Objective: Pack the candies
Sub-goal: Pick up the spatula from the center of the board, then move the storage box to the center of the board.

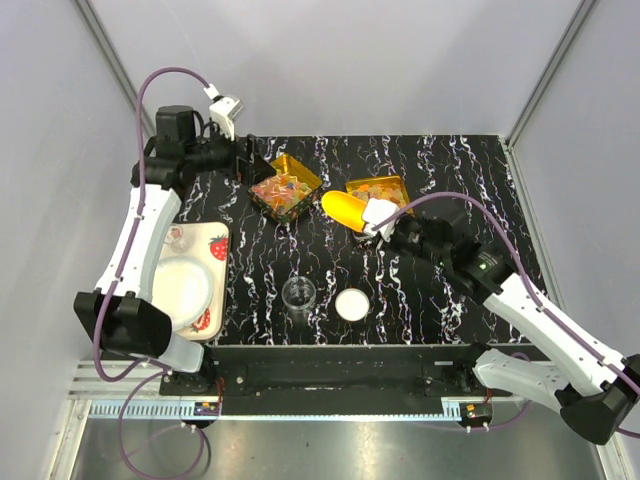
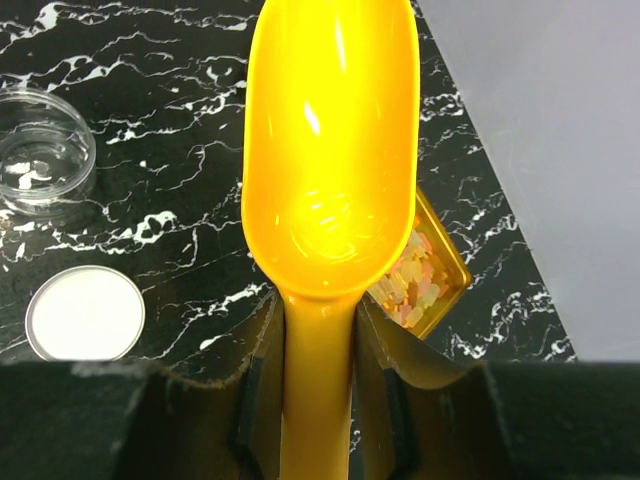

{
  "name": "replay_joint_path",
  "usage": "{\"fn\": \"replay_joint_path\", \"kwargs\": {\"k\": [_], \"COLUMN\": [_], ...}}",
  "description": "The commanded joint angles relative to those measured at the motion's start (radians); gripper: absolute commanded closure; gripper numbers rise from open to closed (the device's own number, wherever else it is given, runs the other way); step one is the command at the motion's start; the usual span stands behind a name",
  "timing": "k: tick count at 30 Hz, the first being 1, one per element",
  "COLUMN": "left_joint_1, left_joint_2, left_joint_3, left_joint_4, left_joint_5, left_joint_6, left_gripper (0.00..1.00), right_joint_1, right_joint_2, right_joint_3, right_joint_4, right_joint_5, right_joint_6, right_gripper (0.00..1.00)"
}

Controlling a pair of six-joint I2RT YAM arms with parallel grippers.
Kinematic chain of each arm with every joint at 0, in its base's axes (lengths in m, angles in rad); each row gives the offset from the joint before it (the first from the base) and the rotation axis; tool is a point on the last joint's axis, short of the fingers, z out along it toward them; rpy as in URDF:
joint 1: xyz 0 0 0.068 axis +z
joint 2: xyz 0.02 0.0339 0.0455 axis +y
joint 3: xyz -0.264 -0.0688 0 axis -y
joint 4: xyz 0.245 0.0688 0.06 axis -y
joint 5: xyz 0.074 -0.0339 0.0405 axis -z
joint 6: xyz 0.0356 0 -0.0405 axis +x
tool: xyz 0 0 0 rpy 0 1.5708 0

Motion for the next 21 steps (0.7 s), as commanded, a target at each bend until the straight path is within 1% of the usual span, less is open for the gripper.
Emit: {"fn": "replay_joint_path", "kwargs": {"k": [1, 2, 3, 5, 7, 8, 11, 16, 18, 21], "left_joint_1": [0.0, 0.0, -0.001, -0.001, -0.001, -0.001, -0.001, -0.004, -0.007, -0.018], "left_joint_2": [0.017, 0.02, 0.025, 0.033, 0.045, 0.066, 0.12, 0.275, 0.365, 0.427], "left_joint_3": [0.026, 0.032, 0.04, 0.044, 0.047, 0.053, 0.093, 0.153, 0.184, 0.221], "left_joint_4": [0.045, 0.045, 0.052, 0.081, 0.108, 0.114, 0.114, 0.144, 0.163, 0.166], "left_joint_5": [-0.187, -0.215, -0.271, -0.325, -0.377, -0.385, -0.405, -0.512, -0.554, -0.598], "left_joint_6": [0.037, 0.039, 0.036, 0.033, 0.033, 0.036, 0.037, 0.064, 0.074, 0.091], "left_gripper": [0.01, 0.01, 0.01, 0.01, 0.01, 0.01, 0.01, 0.01, 0.01, 0.01], "right_joint_1": [-0.011, -0.018, -0.033, -0.068, -0.093, -0.123, -0.154, -0.177, -0.185, -0.189], "right_joint_2": [-0.018, -0.017, -0.018, -0.034, -0.067, -0.076, -0.09, -0.048, -0.028, -0.009], "right_joint_3": [0.088, 0.093, 0.098, 0.093, 0.062, 0.052, 0.007, 0.001, 0.002, 0.001], "right_joint_4": [-0.033, -0.033, -0.035, -0.021, 0.007, 0.019, 0.05, 0.064, 0.064, 0.065], "right_joint_5": [0.092, 0.111, 0.149, 0.157, 0.123, 0.096, 0.031, 0.019, 0.006, 0.008], "right_joint_6": [-0.006, -0.005, -0.005, 0.008, 0.014, 0.018, 0.022, 0.017, 0.017, 0.02], "right_gripper": [1.0, 1.0, 1.0, 1.0, 1.0, 1.0, 1.0, 1.0, 1.0, 1.0]}}
